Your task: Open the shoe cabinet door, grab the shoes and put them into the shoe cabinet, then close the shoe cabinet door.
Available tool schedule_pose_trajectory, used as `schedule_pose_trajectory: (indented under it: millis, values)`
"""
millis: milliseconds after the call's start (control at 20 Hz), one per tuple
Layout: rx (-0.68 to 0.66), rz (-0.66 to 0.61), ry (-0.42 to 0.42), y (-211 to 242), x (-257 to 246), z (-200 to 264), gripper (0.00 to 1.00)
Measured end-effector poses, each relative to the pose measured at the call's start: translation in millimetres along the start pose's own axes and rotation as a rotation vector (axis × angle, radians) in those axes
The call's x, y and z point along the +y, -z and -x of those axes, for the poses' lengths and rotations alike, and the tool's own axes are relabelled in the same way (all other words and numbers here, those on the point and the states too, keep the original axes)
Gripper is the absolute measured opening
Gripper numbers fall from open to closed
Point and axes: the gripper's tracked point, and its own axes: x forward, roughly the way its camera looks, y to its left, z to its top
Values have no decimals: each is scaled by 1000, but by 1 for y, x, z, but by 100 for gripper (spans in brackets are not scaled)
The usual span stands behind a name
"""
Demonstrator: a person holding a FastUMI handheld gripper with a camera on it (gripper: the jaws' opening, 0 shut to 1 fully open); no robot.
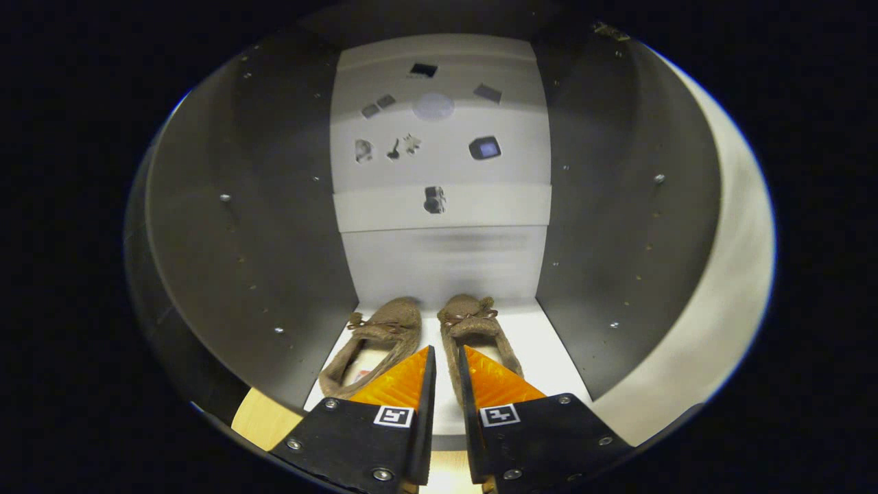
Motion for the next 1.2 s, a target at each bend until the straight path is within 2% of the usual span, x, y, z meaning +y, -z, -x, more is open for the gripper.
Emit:
schedule_pose_trajectory:
  millis: [500, 750, 1200]
  values:
    - [-156, 28, 50, -14, 10, 173, 21]
    - [-187, 24, 76, -7, 9, 229, 21]
    - [-220, 16, 158, 11, -27, 318, 22]
